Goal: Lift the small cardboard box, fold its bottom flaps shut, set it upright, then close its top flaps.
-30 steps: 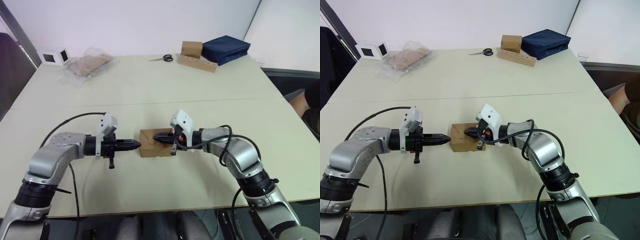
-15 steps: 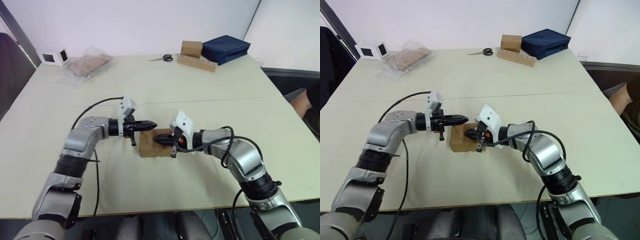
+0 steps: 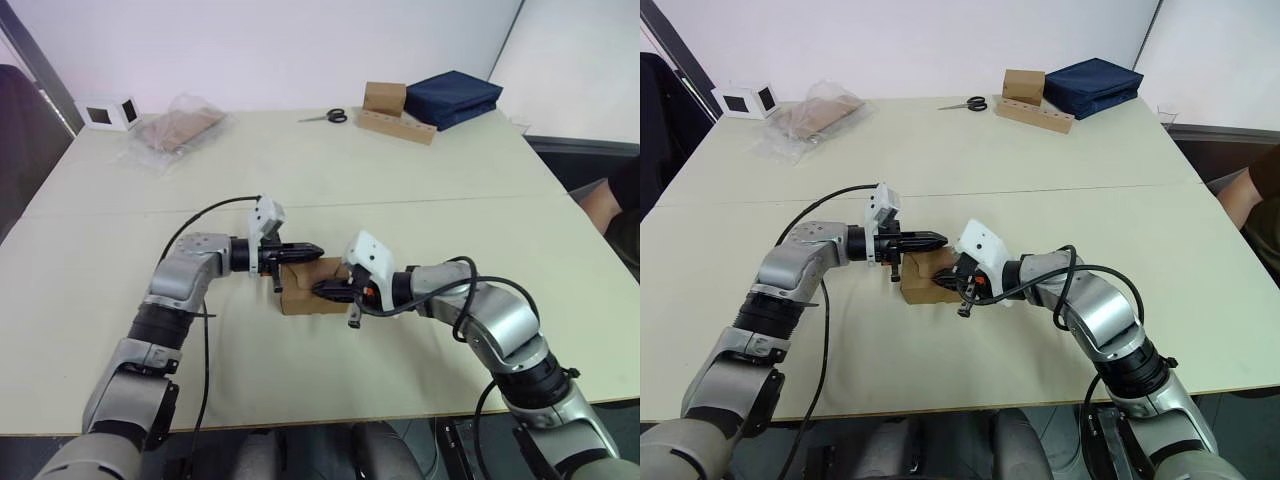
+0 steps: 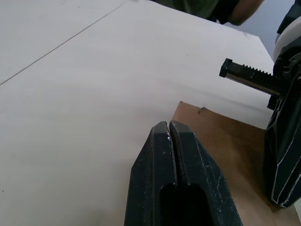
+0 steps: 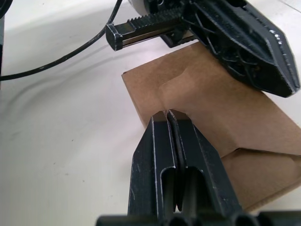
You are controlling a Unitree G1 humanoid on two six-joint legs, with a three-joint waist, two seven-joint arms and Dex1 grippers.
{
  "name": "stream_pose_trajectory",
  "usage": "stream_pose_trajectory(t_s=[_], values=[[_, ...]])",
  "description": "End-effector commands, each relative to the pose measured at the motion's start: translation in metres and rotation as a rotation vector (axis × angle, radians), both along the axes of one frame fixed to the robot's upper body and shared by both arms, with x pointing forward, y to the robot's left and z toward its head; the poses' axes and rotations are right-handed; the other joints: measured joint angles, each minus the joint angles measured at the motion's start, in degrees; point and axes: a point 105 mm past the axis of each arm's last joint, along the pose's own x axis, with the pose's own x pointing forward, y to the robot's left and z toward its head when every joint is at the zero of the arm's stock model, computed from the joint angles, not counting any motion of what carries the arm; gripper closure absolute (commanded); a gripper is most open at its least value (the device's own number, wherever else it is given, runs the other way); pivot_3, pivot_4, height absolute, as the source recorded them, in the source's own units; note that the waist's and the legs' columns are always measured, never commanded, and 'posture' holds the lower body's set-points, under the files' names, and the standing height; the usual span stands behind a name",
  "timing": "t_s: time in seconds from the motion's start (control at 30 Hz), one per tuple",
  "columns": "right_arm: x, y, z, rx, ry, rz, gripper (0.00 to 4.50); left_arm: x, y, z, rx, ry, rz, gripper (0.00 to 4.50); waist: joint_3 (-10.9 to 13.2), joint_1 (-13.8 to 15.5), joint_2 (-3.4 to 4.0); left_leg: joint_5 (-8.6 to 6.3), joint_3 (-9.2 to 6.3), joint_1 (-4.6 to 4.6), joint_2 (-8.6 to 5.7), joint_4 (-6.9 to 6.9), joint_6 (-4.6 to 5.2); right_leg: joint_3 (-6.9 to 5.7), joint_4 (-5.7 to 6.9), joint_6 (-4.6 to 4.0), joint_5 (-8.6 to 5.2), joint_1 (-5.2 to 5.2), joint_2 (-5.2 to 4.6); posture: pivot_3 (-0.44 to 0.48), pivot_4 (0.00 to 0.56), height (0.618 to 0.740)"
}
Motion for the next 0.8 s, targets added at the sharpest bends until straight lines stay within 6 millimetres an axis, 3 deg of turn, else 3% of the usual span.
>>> stream_pose_trajectory(t_s=[0.03, 0.47, 0.8], values=[[-0.004, 0.004, 0.002, -0.007, -0.018, 0.025, 4.50, -0.001, -0.004, 0.009, 0.000, -0.039, -0.025, 4.49, 0.00, -0.01, 0.00, 0.00, 0.00, 0.00, 0.00, 0.00, 0.00, 0.00, 0.00, 0.00, 0.00, 0.00, 0.00, 0.000, 0.150, 0.740], [0.017, 0.004, 0.006, -0.003, -0.075, -0.041, 4.50, -0.006, -0.004, 0.015, -0.016, -0.060, -0.042, 4.49, 0.00, -0.02, 0.00, 0.00, 0.00, 0.00, 0.00, 0.00, 0.00, 0.00, 0.00, 0.00, 0.00, 0.00, 0.00, 0.000, 0.150, 0.740], [0.017, 0.002, 0.003, -0.007, -0.071, -0.044, 4.50, -0.012, 0.003, 0.022, -0.011, -0.081, -0.053, 4.49, 0.00, -0.04, 0.00, 0.00, 0.00, 0.00, 0.00, 0.00, 0.00, 0.00, 0.00, 0.00, 0.00, 0.00, 0.00, 0.000, 0.150, 0.740]])
